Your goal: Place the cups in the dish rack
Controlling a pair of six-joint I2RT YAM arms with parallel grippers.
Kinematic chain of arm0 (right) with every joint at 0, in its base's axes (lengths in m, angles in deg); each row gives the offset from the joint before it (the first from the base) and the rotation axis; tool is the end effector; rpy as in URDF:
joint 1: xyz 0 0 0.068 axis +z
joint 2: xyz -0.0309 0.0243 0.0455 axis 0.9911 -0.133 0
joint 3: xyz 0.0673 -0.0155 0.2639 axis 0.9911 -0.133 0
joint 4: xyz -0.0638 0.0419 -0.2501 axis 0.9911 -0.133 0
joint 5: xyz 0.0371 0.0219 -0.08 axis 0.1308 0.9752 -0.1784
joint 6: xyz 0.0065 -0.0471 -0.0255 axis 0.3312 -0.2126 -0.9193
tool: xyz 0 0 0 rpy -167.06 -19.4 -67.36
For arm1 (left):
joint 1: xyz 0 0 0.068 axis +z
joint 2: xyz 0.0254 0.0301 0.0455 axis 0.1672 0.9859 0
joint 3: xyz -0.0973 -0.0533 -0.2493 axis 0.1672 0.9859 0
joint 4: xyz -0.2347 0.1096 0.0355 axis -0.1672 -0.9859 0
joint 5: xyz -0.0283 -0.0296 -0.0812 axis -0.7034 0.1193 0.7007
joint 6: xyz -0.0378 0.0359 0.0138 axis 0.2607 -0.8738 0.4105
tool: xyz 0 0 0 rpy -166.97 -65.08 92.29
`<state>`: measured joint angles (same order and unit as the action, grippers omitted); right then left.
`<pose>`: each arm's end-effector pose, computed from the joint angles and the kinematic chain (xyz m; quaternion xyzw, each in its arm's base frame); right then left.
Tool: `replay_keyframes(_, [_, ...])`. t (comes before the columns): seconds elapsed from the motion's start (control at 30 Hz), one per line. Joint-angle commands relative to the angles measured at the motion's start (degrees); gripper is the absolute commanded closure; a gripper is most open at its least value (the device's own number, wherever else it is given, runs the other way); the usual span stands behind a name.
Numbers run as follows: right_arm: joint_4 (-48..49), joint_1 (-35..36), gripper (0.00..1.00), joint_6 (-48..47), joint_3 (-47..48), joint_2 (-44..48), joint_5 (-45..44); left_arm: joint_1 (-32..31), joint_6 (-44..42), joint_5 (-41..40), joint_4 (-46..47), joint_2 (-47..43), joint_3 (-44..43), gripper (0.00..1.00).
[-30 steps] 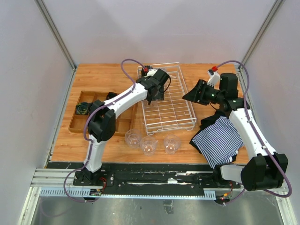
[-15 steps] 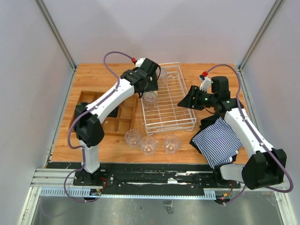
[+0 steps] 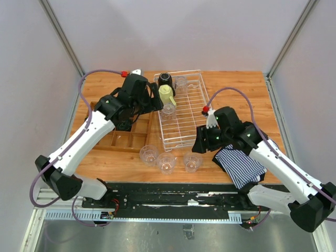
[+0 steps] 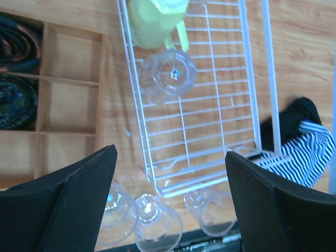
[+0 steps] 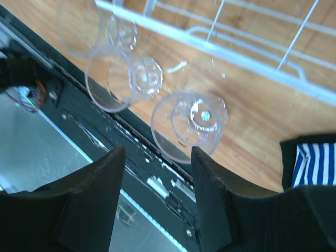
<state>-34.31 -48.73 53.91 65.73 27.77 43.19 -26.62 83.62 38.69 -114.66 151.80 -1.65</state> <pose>0.1753 0.1328 0.3220 -0.1601 0.8823 0.3483 0.2732 0.2453 -0.1675 0.3993 -0.0728 0.8938 -0.1538 0.4150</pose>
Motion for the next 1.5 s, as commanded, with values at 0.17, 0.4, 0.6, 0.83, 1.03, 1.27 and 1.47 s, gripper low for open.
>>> replay_keyframes(0.17, [-5.92, 15.2, 0.46, 4.49, -3.13, -3.25, -14.06, 0.27, 2.19, 9.32, 6.76, -9.71, 8.29, 0.11])
replay_keyframes(0.4, [-4.19, 20.82, 0.46, 6.3, -0.81, -9.36, -18.8, 0.3, 2.23, 11.03, 6.59, -12.59, 10.19, 0.11])
replay_keyframes(0.6, [-3.22, 21.3, 0.46, 5.72, 0.0, -12.41, -20.61, 0.67, 1.81, 11.94, 5.92, -14.15, 9.92, 0.11])
replay_keyframes(0.83, [-1.3, 22.23, 0.46, 6.25, -0.09, -14.83, -20.21, 1.78, 1.12, 12.5, 4.94, -15.05, 10.81, 0.11])
replay_keyframes(1.03, [1.19, 22.64, 0.47, 6.58, -0.37, -17.69, -20.31, 3.29, 0.42, 13.27, 4.34, -15.29, 10.99, 0.11])
replay_keyframes(1.27, [2.49, 22.64, 0.57, 5.52, 0.2, -21.89, -21.71, 4.4, -0.02, 13.41, 3.22, -15.7, 10.54, 0.1])
replay_keyframes(1.47, [2.21, 22.71, 0.87, 5.39, -0.6, -22.1, -22.61, 5.41, 0.46, 14.13, 2.95, -15.98, 10.51, 0.09])
